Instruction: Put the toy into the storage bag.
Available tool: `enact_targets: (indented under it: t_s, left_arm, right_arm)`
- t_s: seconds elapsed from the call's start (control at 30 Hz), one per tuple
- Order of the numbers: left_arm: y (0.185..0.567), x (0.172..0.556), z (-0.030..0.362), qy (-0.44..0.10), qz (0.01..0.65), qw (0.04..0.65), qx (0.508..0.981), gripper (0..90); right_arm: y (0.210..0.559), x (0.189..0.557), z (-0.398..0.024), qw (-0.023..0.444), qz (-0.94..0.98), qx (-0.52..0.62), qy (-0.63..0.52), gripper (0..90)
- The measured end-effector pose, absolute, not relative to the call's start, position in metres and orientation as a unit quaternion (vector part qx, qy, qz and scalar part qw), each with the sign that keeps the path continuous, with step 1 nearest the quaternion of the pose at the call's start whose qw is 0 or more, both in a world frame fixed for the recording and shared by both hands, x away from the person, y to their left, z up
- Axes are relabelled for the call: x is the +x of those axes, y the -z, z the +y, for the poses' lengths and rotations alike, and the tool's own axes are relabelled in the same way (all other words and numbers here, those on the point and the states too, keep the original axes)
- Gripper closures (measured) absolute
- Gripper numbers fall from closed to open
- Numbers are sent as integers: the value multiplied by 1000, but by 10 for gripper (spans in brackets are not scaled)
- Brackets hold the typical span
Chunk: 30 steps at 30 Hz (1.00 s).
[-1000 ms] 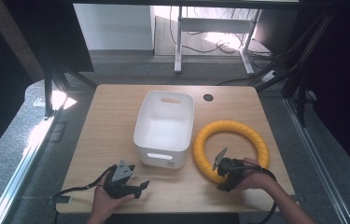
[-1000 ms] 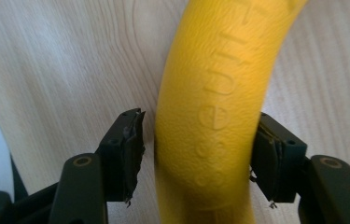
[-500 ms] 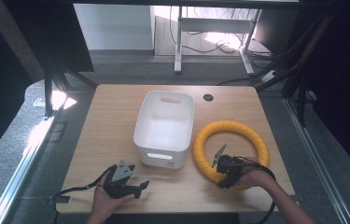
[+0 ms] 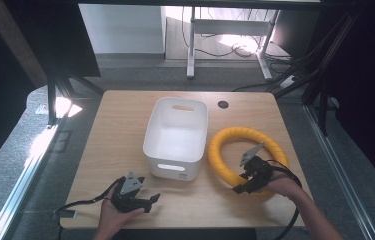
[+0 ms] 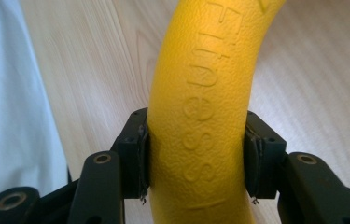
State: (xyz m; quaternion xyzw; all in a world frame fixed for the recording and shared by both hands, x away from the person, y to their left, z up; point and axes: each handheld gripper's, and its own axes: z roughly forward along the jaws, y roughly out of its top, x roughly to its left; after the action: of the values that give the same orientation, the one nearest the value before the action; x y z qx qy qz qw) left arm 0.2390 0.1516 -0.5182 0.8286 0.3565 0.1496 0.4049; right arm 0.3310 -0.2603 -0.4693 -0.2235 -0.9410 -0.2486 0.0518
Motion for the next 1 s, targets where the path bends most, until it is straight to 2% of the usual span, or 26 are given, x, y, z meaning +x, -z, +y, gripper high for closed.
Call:
enact_targets:
  t_s: [0.43, 1.0]
  left_arm:
    - [519, 239, 151, -149, 356, 405, 829, 194]
    - [518, 239, 152, -150, 356, 403, 829, 194]
  right_arm:
    - [453, 333, -276, 60, -914, -233, 326, 511]
    - [435, 333, -289, 41, -884, -241, 398, 511]
